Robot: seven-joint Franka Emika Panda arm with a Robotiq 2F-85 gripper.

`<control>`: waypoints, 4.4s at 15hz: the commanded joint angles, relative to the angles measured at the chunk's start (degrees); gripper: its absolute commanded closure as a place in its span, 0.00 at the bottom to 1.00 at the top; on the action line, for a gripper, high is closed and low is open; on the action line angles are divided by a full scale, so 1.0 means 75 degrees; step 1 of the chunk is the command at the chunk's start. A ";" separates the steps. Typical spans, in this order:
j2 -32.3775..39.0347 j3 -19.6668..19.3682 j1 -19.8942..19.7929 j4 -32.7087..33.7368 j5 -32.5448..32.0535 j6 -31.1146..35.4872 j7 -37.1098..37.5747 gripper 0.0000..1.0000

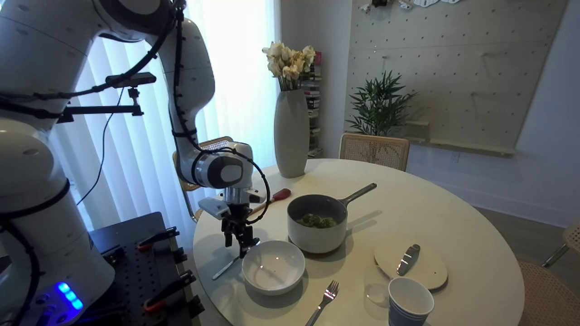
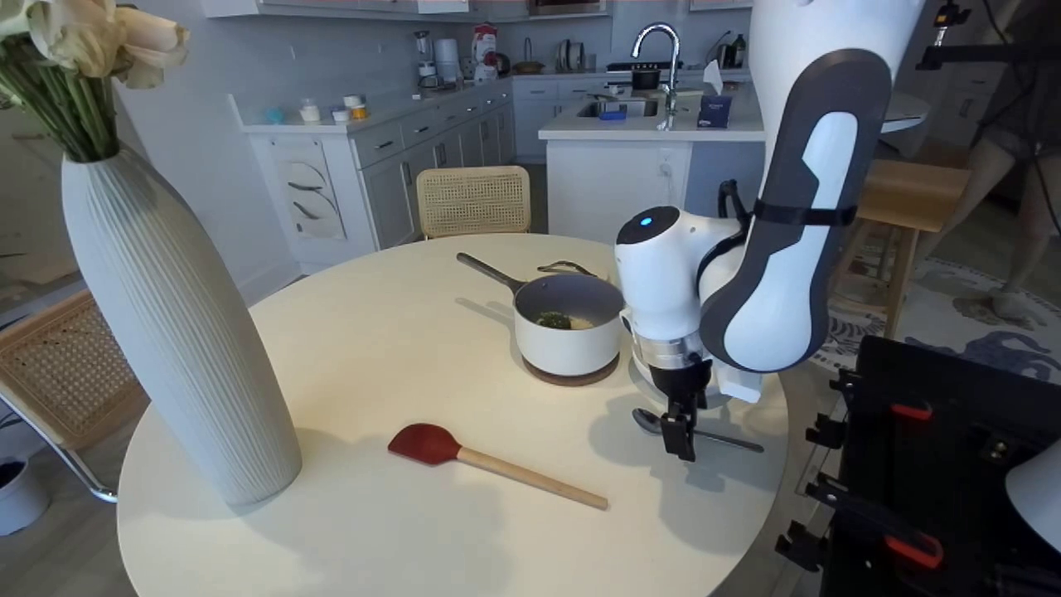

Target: Place the spoon next to the fork then move the cup to the left

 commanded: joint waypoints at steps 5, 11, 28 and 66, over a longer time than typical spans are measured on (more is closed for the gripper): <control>0.0481 -0.0511 0.0791 0.0248 -0.0096 0.0530 0.0180 0.00; 0.0605 -0.0286 0.0636 0.0333 0.0127 0.0520 0.0035 0.00; 0.0675 -0.0004 0.0234 0.0393 0.0496 0.0492 -0.0086 0.45; -0.0296 -0.0106 0.0422 0.1363 -0.0567 -0.1483 0.0099 1.00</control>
